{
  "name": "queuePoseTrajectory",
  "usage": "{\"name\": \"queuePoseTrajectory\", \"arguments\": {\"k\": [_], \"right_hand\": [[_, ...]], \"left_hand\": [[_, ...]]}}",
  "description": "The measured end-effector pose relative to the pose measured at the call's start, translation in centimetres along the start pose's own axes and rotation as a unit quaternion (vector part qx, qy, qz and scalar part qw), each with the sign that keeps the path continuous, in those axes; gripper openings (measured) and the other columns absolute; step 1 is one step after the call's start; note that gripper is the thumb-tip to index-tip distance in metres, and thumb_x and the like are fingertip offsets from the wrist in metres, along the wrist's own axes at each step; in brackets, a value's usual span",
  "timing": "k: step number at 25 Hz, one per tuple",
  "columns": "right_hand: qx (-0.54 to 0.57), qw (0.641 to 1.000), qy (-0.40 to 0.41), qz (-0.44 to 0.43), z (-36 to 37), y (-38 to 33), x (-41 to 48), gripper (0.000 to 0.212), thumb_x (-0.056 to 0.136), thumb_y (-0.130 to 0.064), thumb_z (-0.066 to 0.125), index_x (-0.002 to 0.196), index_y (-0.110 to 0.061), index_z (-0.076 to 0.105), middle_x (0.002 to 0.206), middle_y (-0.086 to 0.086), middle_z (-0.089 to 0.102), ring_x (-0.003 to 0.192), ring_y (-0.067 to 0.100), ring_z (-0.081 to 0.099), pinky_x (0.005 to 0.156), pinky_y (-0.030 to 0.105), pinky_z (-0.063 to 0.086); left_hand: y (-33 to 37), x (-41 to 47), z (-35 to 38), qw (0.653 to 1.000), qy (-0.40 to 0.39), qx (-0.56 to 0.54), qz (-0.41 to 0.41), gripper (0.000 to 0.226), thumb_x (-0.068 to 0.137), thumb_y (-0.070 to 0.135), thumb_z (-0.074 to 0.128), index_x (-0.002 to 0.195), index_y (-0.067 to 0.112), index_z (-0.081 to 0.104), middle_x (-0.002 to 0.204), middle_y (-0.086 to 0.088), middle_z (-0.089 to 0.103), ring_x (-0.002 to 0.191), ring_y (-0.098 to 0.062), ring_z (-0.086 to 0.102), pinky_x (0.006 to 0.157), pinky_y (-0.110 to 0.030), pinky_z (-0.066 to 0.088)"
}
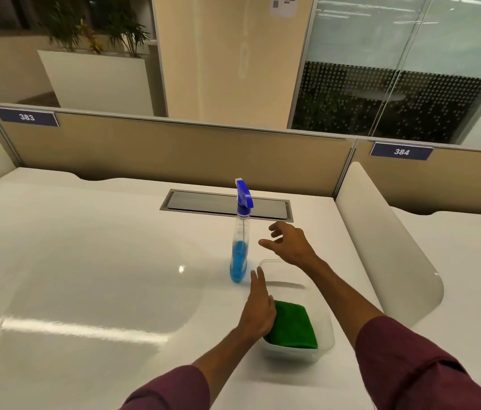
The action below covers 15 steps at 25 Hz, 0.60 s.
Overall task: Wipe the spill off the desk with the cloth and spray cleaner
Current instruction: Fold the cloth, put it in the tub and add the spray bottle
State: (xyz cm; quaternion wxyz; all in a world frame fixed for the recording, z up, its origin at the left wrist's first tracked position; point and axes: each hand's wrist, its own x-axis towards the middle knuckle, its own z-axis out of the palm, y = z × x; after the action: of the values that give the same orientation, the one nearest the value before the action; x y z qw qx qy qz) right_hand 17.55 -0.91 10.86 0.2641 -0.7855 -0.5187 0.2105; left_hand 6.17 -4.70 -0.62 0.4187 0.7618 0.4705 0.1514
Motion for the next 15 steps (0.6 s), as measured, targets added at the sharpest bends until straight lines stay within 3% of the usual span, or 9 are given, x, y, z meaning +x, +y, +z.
{"name": "queuePoseTrajectory", "arguments": {"k": [6,10,15], "right_hand": [[0.102,0.994,-0.033,-0.004,2.5,-2.3,2.0,0.07,0.079,-0.041,0.073,0.136,-0.013,0.043,0.136,0.011,0.054,0.118,0.027,0.057,0.085,0.031,0.051],[0.135,0.991,-0.001,0.008,4.4,-3.2,3.0,0.067,0.078,-0.039,0.075,0.132,-0.011,0.047,0.132,0.012,0.058,0.114,0.028,0.058,0.08,0.031,0.052],[0.161,0.987,0.025,-0.004,4.7,-3.2,3.2,0.055,0.079,-0.031,0.076,0.123,-0.009,0.052,0.123,0.014,0.062,0.103,0.025,0.06,0.09,0.042,0.056]], "left_hand": [[0.2,0.0,0.5,1.0,0.003,0.011,-0.017,0.071,0.103,0.016,0.033,0.149,0.023,-0.021,0.16,0.001,-0.021,0.149,-0.018,0.01,0.118,-0.034,0.02],[0.0,0.2,0.8,0.998,0.014,0.068,-0.014,0.075,0.102,0.016,0.036,0.148,0.022,-0.023,0.158,0.001,-0.027,0.149,-0.02,0.007,0.116,-0.035,0.03],[-0.2,0.3,0.8,0.991,0.023,0.135,0.011,0.074,0.102,0.018,0.039,0.15,0.019,-0.018,0.159,0.0,-0.024,0.149,-0.019,-0.007,0.12,-0.034,0.018]]}}
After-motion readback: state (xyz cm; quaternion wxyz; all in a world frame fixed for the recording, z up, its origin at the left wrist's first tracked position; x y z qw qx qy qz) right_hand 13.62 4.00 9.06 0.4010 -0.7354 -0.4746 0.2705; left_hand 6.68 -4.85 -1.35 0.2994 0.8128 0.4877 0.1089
